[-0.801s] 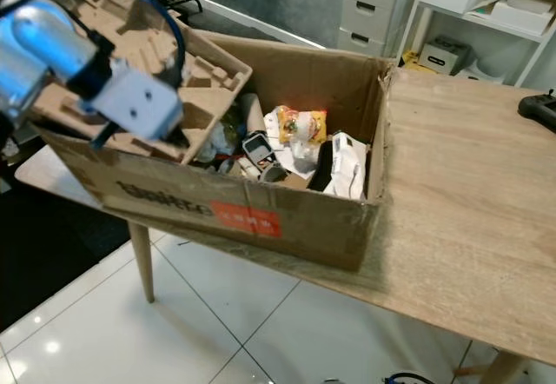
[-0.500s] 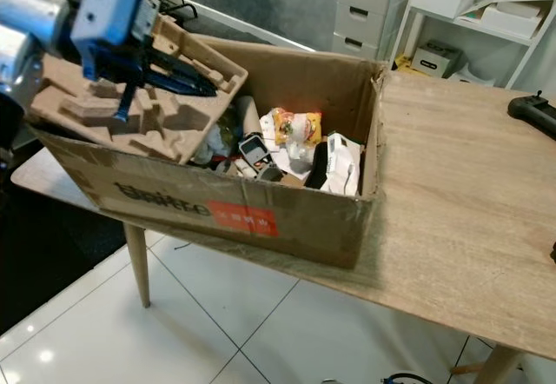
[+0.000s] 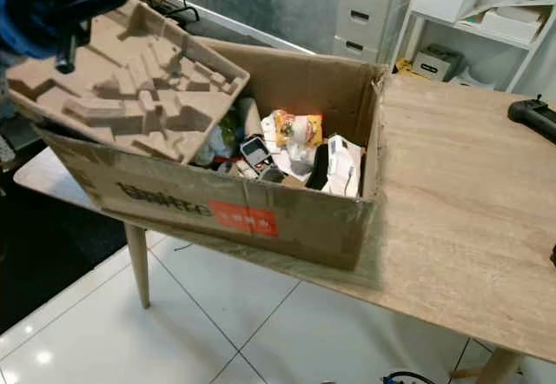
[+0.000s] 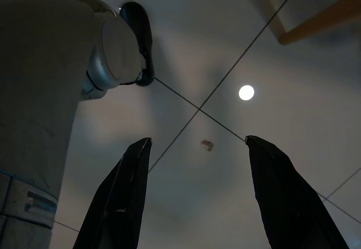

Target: Picking trash to rubbish bin

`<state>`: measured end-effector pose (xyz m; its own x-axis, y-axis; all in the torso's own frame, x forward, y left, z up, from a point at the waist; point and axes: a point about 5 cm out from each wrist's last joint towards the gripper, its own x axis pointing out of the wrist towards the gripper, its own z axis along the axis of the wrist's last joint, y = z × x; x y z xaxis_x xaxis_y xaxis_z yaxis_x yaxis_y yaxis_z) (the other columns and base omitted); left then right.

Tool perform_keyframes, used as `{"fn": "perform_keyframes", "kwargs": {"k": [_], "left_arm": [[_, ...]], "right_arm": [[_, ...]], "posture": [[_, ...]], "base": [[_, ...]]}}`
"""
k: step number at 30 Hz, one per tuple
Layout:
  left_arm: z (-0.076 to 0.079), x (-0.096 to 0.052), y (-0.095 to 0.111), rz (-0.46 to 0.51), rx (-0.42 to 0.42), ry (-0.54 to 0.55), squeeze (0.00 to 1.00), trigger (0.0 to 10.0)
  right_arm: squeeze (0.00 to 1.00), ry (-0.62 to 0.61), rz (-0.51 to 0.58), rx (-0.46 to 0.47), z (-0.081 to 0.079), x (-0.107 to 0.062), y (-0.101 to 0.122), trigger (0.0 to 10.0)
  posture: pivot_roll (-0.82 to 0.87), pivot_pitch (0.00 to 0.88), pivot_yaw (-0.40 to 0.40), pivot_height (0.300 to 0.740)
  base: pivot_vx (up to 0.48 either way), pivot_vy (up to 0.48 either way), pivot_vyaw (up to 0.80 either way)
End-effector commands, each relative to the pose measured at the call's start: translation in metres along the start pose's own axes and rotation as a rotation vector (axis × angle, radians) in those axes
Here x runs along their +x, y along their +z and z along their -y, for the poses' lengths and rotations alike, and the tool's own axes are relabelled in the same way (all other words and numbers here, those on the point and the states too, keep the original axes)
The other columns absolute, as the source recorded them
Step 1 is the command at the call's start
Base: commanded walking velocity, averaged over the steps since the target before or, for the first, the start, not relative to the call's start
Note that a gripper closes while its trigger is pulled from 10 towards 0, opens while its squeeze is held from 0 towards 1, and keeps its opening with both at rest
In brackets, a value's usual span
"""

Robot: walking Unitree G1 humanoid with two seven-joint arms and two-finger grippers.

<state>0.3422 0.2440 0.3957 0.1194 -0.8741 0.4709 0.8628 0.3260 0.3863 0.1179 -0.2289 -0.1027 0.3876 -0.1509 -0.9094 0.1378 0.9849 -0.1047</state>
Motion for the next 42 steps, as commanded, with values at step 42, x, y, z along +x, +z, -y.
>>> {"fn": "perform_keyframes", "kwargs": {"k": [42], "left_arm": [[0.171, -0.280, -0.191, -0.251, -0.462, 2.154, 0.00, 10.0]], "right_arm": [[0.00, -0.002, 0.003, -0.063, 0.003, 0.001, 0.006, 10.0]], "posture": [[-0.02, 0.092, -0.011, 0.740]], "base": [[0.000, 0.000, 0.00]]}}
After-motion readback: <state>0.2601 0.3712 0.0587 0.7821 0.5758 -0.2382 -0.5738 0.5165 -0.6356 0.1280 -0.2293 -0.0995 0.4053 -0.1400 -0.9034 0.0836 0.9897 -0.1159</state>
